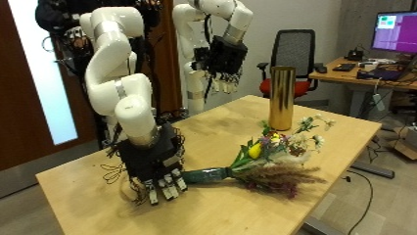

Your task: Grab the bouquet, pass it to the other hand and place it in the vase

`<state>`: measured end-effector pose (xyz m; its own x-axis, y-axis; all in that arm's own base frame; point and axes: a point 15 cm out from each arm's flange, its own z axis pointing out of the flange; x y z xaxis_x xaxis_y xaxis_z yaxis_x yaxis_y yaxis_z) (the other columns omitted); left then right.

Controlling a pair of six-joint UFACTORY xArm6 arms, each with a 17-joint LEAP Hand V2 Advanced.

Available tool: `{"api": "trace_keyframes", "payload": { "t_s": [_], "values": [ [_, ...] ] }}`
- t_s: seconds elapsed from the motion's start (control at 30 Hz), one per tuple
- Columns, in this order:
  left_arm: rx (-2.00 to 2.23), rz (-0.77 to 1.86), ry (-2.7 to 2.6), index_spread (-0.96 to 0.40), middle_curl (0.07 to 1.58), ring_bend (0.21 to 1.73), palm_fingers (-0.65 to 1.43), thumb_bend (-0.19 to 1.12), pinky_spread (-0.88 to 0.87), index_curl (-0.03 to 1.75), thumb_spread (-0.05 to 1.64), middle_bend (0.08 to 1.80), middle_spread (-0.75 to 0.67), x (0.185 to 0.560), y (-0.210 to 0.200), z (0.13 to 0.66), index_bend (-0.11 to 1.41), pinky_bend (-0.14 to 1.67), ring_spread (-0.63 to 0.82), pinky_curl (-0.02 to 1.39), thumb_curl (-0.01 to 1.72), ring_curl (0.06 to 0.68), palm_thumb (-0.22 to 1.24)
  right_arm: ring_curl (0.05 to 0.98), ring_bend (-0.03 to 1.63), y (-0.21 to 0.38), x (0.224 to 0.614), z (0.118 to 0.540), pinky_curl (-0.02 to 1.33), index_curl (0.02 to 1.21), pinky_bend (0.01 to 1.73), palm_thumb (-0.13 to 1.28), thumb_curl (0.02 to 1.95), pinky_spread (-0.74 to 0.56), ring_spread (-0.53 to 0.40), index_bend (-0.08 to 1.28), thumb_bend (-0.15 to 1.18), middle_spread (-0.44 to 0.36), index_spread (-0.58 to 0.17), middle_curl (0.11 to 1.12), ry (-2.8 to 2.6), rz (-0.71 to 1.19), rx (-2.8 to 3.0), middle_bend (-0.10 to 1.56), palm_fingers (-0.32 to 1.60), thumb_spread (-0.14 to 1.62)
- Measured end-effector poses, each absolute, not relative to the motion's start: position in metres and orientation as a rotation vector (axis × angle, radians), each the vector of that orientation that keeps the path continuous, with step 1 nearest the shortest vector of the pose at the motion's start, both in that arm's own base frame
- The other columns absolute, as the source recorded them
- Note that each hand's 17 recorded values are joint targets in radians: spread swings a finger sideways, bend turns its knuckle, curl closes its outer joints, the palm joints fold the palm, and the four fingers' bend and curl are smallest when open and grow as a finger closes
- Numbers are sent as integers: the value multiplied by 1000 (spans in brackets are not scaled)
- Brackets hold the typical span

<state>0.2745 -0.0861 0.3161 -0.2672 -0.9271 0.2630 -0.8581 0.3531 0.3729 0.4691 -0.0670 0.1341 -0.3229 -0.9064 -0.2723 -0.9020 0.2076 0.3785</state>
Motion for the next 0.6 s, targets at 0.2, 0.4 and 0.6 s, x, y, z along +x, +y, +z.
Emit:
{"api": "trace_keyframes", "payload": {
  "t_s": [0.2,0.4,0.6],
  "values": [
    [1557,-215,-2191,88,317,326,193,-27,506,430,978,194,314,275,-87,317,205,171,529,207,296,207,332,223,571,-61,471,129,222,336,193,880,529,127,-23,188,-22,86,-177,360,-2428,-758,1805,343,530,969],
    [1554,-220,-2192,88,321,324,194,-27,505,431,978,195,308,274,-88,316,203,169,532,208,296,207,332,225,651,-59,471,126,201,354,214,879,530,61,-92,203,-22,37,-204,378,-2418,-751,1802,403,732,969],
    [1559,-221,-2198,89,323,327,198,-27,505,432,980,196,305,275,-88,320,205,167,530,205,295,209,333,256,765,-61,467,125,235,369,497,897,536,-179,-215,207,-28,-64,-283,405,-2369,-702,1811,452,1148,895]
  ]
}}
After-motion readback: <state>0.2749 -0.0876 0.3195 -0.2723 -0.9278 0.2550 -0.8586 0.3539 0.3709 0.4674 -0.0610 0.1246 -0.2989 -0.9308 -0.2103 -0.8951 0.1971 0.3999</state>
